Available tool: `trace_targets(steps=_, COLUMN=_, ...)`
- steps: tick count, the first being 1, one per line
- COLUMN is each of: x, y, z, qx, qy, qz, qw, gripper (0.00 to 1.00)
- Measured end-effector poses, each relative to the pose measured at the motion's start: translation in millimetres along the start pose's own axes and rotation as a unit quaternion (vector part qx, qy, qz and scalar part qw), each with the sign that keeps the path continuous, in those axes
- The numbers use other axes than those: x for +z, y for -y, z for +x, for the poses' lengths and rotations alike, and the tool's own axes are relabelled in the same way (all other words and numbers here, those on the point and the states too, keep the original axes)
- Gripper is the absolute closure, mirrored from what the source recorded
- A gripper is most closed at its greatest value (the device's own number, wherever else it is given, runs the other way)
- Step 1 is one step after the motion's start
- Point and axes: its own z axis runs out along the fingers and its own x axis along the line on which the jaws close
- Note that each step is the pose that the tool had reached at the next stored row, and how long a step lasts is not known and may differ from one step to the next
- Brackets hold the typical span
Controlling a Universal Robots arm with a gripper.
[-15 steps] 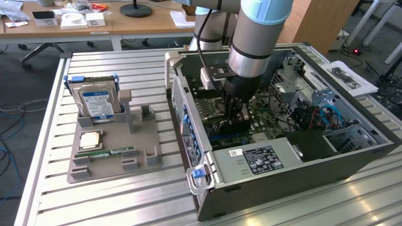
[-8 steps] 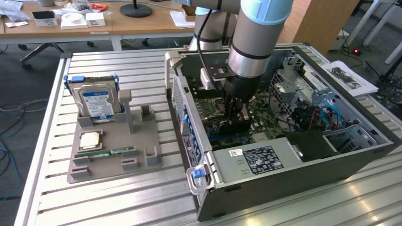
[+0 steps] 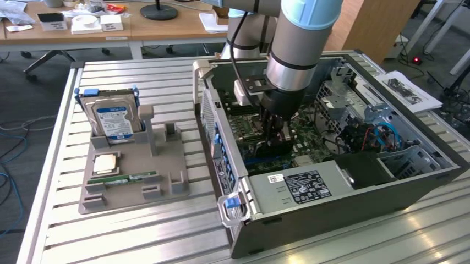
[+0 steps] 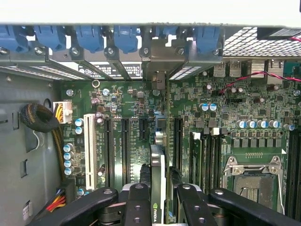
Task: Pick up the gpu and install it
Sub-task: 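Insert the gpu into the slot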
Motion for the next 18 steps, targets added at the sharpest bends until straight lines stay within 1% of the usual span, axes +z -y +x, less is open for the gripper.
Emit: trace_targets(steps=18, x=0.7, y=-0.4, z=0.0, qx=0.0, qy=0.0001, qz=0.0, qw=1.0, gripper=0.74)
